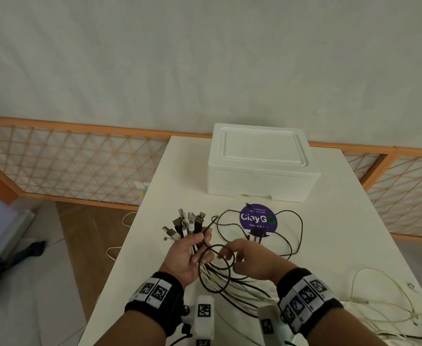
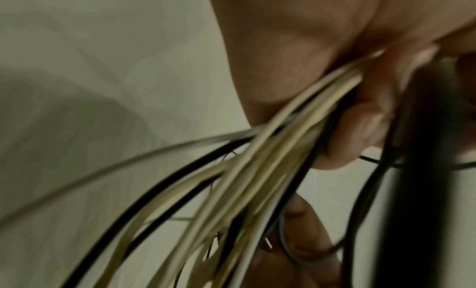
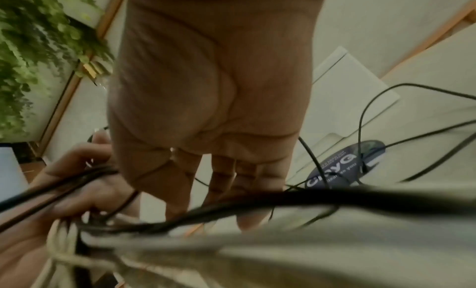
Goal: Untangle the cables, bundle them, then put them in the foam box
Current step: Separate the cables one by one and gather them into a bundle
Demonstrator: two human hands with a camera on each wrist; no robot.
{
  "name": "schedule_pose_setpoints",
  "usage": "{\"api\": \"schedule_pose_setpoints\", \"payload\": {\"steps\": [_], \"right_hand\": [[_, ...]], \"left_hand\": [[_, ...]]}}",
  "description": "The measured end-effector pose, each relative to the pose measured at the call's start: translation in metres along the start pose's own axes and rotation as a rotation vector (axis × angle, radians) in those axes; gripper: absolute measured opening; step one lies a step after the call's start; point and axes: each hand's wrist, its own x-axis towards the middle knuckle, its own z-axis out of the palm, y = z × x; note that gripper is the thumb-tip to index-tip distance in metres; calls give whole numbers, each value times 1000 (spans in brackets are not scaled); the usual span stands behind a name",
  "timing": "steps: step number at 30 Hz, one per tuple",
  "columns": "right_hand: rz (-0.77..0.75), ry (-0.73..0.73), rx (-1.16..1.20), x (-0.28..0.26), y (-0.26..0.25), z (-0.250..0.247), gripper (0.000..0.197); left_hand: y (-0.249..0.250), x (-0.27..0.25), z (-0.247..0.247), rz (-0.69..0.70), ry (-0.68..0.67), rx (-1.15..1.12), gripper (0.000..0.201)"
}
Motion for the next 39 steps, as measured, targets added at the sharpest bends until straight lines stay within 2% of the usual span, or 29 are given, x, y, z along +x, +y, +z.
{"api": "schedule_pose_setpoints", "payload": {"steps": [2,4,6,8,9,13,16,18,20,22,24,26,29,32,34,37,39], "right_hand": [[47,92,8,2,0,4,39],[127,270,12,6,1,9,34],[160,369,41,10,1,11,51],[131,330,18,13,0,12,78],[114,312,3,13,-3,12,83],[9,378,135,20,-9,11,69],[-1,351,419,27,-6,9,68],[-27,372,697,26,-6,4,55],[-83,383,781,20,-10,-2,42],[-140,369,693,14,-15,-1,24],[-163,338,538,10,-18,6,13],[-170,234,383,8,-21,14,12],[-122,-42,124,6,-26,22,15],[-46,-140,105,5,-26,22,19],[-9,-90,231,4,-25,19,15],[46,176,552,4,-15,11,15],[93,277,776,2,-11,4,29]], "left_hand": [[1,-1,0,-27,-33,8,41],[0,-2,-3,-58,-49,20,41],[-1,-3,-6,-96,-70,39,38],[-1,-4,-7,-128,-108,68,26],[-1,-4,-6,-143,-126,81,17],[1,-10,0,-196,-182,229,8],[-1,-13,-2,-263,-189,369,9],[-4,-11,-2,-286,-133,431,13],[-7,-4,-4,-265,37,365,13],[-9,5,-9,-241,225,251,18],[-7,10,-11,-244,289,166,18],[-7,10,-10,-244,281,149,19],[-6,10,-4,-248,235,135,25],[-5,11,-1,-208,234,154,21],[-4,11,-2,-166,229,180,18],[-3,9,-2,-162,173,227,13],[-4,6,-2,-187,148,321,11]]}}
